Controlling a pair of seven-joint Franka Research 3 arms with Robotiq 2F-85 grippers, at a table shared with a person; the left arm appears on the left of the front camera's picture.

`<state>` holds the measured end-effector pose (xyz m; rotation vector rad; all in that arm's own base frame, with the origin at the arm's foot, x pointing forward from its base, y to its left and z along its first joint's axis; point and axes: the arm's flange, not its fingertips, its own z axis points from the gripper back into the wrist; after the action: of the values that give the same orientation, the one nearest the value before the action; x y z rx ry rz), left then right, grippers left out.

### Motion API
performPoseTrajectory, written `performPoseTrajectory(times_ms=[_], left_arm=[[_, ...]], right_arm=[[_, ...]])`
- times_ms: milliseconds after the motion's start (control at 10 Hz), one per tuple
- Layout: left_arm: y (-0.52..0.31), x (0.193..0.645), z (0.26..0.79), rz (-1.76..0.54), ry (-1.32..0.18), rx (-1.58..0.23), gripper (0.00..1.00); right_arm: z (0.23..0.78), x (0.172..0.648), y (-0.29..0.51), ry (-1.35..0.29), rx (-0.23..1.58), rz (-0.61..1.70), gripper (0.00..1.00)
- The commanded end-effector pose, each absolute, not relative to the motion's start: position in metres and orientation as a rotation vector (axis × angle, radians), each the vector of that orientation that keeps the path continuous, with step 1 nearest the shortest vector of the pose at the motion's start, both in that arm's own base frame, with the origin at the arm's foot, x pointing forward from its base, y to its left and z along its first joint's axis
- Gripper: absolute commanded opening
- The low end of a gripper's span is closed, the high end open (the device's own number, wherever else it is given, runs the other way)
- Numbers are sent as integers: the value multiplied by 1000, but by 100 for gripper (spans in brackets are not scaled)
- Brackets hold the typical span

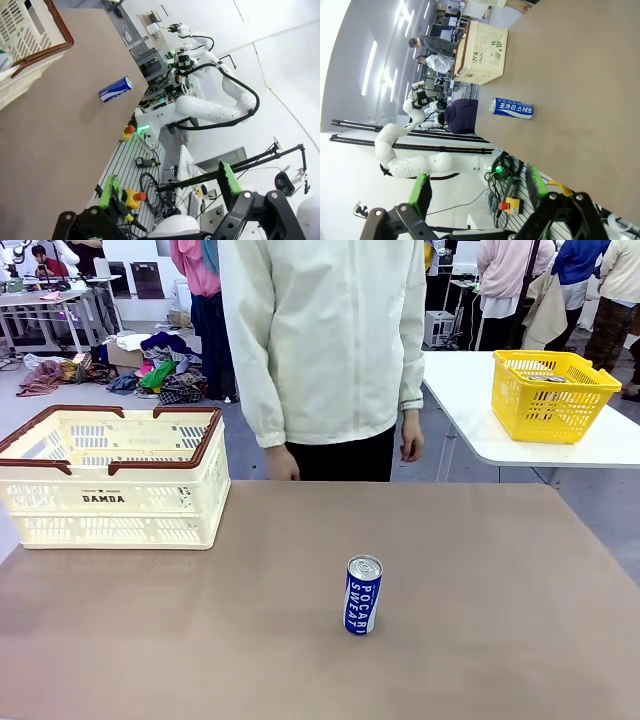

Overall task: Place the drinks into the Shopping basket.
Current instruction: Pick up one drink and place it into the Shopping basket.

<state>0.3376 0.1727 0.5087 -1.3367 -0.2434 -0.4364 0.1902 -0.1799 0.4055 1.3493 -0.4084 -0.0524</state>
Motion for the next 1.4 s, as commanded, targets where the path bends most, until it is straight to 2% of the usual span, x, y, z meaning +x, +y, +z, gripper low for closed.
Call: performPoseTrajectory(times_ms=[0,500,600,800,1000,1300], left_arm=[[173,335,508,-443,-244,-1336,100],[173,338,509,-436,-243,-1337,100],[119,330,535,-393,-180,-1186,100],[-5,331,572,-393,18,-1067,100],[-138,324,573,-445,113,-920,100],[-290,303,538,-547,104,-762,100]], right_arm=[[412,192,-179,-417,1360,-62,100],[412,192,-179,-417,1360,-62,100],[412,192,-179,-417,1360,-62,100],[412,192,-179,-417,1360,-62,100],[412,192,-179,-417,1360,-62,100],[412,192,-179,-417,1360,-62,100]])
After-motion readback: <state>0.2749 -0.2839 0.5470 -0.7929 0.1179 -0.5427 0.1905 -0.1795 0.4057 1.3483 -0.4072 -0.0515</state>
